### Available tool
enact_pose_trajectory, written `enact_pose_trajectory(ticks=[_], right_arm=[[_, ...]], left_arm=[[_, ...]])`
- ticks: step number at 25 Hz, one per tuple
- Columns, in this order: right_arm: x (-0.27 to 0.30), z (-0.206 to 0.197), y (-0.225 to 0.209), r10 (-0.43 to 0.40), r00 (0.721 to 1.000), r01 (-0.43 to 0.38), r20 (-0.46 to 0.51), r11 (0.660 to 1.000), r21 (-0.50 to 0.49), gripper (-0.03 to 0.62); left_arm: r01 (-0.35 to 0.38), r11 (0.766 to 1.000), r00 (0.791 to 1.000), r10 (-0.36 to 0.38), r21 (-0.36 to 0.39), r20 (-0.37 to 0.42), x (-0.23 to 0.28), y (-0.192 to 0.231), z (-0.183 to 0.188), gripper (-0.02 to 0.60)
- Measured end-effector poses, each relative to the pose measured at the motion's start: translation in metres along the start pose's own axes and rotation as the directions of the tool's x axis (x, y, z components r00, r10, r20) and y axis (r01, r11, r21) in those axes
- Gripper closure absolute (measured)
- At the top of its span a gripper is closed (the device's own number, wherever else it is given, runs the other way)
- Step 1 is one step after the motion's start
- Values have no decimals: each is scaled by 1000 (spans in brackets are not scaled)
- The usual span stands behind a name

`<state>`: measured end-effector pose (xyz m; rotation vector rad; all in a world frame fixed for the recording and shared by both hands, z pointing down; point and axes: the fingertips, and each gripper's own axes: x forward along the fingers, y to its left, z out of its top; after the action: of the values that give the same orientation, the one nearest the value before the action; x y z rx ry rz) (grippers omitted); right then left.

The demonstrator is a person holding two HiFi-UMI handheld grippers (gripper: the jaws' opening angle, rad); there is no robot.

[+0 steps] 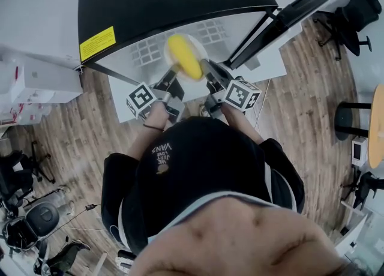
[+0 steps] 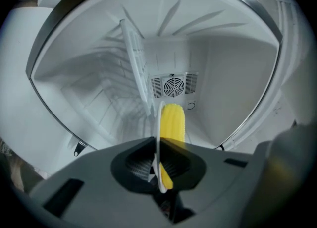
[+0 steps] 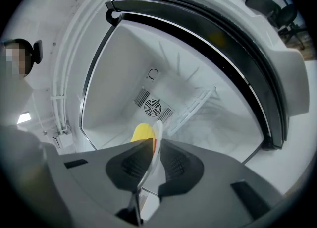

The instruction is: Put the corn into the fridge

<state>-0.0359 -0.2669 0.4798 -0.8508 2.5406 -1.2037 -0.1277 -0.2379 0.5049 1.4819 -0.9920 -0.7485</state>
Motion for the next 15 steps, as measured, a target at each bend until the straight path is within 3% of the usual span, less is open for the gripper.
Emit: enact_pose_trajectory(ticks=[6, 15], right_arm=[[9, -2, -8, 5, 999, -4, -36, 1000, 27, 551], [21, 4, -12, 7, 999, -5, -50, 999, 36, 550]], left_arm=[[-17, 999, 999, 18, -32, 38, 3, 6, 4, 554], [15, 997, 997, -10, -73, 73, 8, 1, 12, 554]])
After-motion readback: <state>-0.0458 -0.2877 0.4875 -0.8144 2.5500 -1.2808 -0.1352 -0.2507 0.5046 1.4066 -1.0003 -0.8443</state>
